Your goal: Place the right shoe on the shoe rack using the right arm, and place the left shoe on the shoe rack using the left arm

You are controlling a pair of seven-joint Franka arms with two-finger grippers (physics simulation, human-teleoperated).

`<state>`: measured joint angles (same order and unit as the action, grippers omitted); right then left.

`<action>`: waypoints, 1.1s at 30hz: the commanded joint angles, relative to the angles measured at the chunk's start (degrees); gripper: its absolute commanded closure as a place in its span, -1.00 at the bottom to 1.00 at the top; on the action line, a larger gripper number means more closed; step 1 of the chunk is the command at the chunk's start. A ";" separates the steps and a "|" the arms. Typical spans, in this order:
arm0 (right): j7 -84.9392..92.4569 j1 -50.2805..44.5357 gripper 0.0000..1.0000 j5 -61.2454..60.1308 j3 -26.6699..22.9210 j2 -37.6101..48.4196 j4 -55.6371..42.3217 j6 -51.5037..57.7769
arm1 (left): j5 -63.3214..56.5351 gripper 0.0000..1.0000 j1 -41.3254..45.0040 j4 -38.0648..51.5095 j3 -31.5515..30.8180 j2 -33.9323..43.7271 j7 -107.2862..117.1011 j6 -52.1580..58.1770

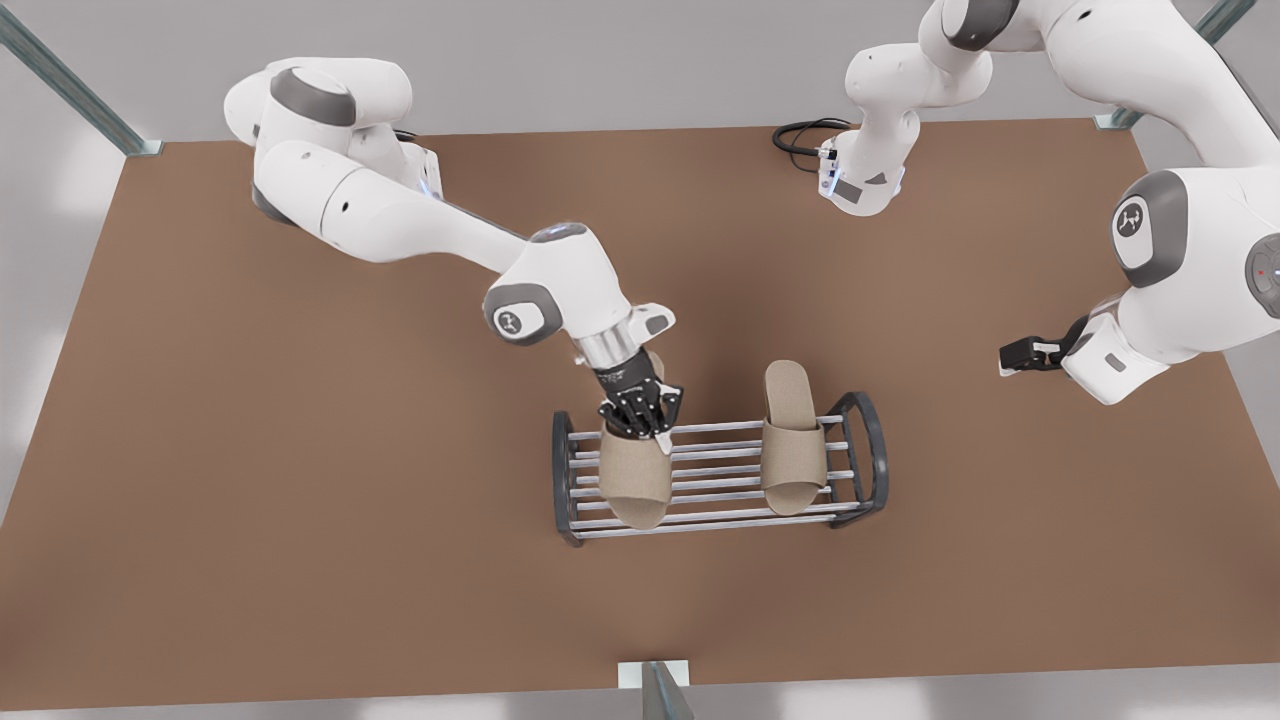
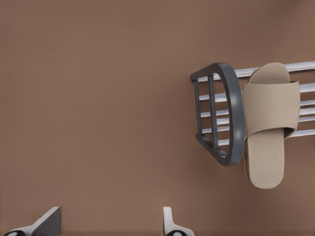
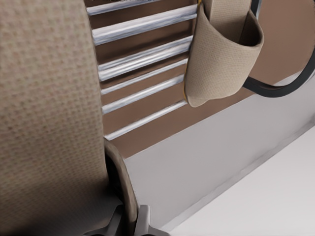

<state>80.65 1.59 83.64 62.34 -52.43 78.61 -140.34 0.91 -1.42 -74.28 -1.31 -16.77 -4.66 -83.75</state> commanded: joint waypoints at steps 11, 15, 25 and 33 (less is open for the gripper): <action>-18.42 -9.33 0.57 0.56 -8.90 -6.02 -7.77 -2.40 | -0.03 -1.00 -0.52 0.01 -0.01 -0.20 -0.44 -0.10; -18.42 -9.77 0.56 0.56 -10.22 -7.86 -8.92 -3.97 | -0.03 -1.00 -0.43 0.01 -0.01 -0.20 -0.52 -0.10; -19.56 -9.50 -1.00 -2.25 -10.57 -7.69 -7.77 -4.68 | -0.03 -1.00 -0.34 0.01 -0.01 -0.02 -0.35 0.16; -19.74 -9.15 -1.00 -4.10 -10.57 -7.25 -6.54 -4.59 | -0.03 -1.00 -0.25 0.01 -0.01 0.07 -0.26 0.34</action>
<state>63.72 -7.57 80.41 51.73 -59.80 72.02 -145.08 0.91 -1.67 -74.29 -1.31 -16.84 -5.00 -83.52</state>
